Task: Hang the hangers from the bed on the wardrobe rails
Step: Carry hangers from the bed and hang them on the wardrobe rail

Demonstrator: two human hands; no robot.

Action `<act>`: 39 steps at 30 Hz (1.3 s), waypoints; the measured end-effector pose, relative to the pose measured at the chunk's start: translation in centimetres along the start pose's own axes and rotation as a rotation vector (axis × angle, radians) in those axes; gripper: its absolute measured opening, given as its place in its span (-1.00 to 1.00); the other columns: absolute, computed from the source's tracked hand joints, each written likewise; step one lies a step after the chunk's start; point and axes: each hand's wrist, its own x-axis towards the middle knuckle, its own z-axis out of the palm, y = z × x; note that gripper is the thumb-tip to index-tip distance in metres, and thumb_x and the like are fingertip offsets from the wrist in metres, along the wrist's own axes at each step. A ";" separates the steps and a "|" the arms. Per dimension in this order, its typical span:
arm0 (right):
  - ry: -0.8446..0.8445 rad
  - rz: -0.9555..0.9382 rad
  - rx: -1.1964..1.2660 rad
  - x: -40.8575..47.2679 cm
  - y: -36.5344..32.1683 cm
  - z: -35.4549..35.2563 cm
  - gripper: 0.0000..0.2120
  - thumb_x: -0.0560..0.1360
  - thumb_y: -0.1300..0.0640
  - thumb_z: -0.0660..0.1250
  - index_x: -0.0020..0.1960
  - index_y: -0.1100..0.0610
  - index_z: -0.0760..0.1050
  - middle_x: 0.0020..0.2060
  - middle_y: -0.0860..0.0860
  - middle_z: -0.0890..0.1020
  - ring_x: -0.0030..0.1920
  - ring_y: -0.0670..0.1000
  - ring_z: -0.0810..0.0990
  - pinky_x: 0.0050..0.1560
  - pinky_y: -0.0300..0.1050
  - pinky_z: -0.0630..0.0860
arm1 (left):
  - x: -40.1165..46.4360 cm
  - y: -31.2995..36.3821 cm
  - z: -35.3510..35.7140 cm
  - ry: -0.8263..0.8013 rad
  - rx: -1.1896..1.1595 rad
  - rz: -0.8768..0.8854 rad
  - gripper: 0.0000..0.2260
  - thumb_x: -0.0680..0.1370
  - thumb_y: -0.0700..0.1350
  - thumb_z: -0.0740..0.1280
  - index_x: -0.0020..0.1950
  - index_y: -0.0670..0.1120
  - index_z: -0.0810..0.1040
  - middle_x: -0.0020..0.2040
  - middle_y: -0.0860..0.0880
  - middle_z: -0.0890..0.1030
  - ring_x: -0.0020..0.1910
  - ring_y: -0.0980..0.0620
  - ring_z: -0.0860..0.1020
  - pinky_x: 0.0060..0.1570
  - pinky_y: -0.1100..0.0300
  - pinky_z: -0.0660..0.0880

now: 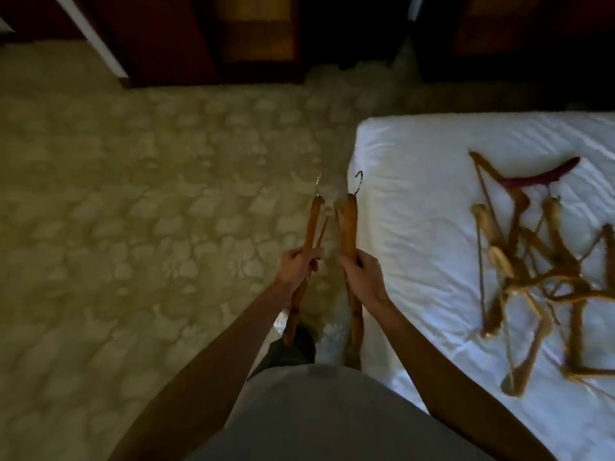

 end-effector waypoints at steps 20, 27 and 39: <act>-0.283 -0.120 0.032 31.0 -27.1 17.5 -0.80 0.55 0.00 0.32 -0.19 0.07 0.50 -0.37 0.00 0.49 -0.34 0.04 0.47 -0.27 -0.03 0.47 | 28.8 22.3 -20.0 0.176 -0.057 -0.029 -0.81 0.56 0.01 0.42 -0.12 -0.10 0.67 -0.33 0.01 0.60 -0.40 0.11 0.50 -0.32 0.21 0.45; -0.247 -0.140 0.066 47.6 -39.9 19.9 -0.76 0.52 -0.09 0.32 -0.19 0.06 0.48 -0.34 0.03 0.46 -0.34 0.04 0.44 -0.27 0.01 0.46 | 44.5 37.5 -23.6 0.231 -0.009 -0.011 -0.83 0.55 -0.01 0.42 -0.09 -0.09 0.70 -0.38 0.02 0.61 -0.41 0.10 0.48 -0.35 0.19 0.40; -0.244 -0.210 0.049 69.0 -58.7 25.1 -0.81 0.55 0.01 0.34 -0.20 0.05 0.48 -0.37 -0.01 0.44 -0.40 -0.08 0.41 -0.39 -0.21 0.41 | 63.2 57.9 -30.1 0.227 -0.113 0.024 -0.75 0.56 0.01 0.38 0.03 -0.16 0.70 -0.24 -0.05 0.61 -0.32 0.05 0.50 -0.31 0.17 0.46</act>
